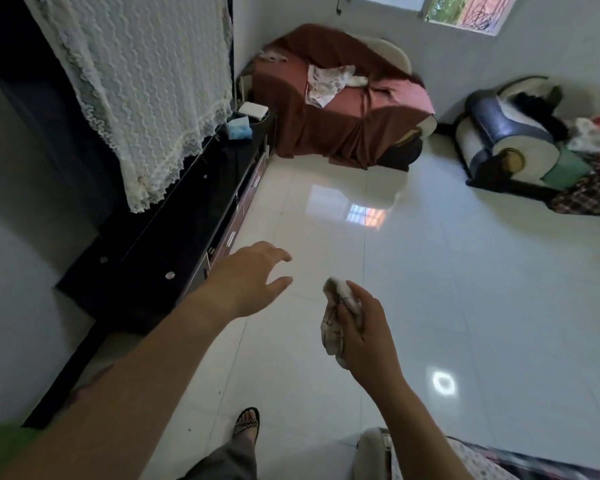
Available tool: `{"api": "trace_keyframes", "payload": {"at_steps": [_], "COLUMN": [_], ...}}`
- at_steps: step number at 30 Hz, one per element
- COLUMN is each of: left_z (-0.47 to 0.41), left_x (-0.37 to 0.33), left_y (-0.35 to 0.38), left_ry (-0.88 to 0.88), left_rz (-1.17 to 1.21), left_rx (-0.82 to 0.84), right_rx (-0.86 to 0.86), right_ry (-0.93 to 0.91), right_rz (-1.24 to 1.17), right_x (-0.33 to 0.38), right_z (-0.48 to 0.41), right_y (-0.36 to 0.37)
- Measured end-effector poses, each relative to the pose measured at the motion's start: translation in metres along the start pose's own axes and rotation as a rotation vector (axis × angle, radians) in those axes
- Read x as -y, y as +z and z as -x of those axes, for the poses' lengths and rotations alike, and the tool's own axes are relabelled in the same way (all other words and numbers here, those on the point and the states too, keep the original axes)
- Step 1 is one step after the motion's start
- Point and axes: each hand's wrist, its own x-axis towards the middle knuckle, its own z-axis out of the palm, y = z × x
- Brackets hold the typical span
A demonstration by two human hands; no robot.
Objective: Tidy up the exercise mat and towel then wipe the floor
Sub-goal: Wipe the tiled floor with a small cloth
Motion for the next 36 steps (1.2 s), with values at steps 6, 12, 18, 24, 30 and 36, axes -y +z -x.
{"api": "trace_keyframes", "payload": {"at_steps": [6,12,18,24,30,36], "left_z": [-0.104,-0.185,-0.267,-0.358,-0.441,-0.486], "left_x": [0.002,-0.04,-0.109,-0.19,-0.304,-0.381], "left_y": [-0.026,-0.007,0.033,0.072,0.099,0.117], "left_ry": [0.107,0.253,0.392,0.454,0.545,0.624], "left_rz": [-0.047,-0.055,-0.122,-0.186,-0.233,-0.279], "left_rx": [0.024,0.115,0.237,0.296,0.32,0.342], "right_rx": [-0.111,-0.244,-0.371,-0.426,-0.51,-0.626], "right_ry": [0.042,0.085,0.261,0.347,0.352,0.373], "right_rz": [0.016,-0.006,0.004,-0.018,-0.011,-0.059], "right_x": [0.006,-0.004,-0.074,-0.133,-0.184,-0.219], "right_z": [-0.082,-0.112,-0.13,-0.177,-0.223,-0.241], "right_y": [-0.014,-0.056,-0.108,-0.178,-0.295,-0.368]}}
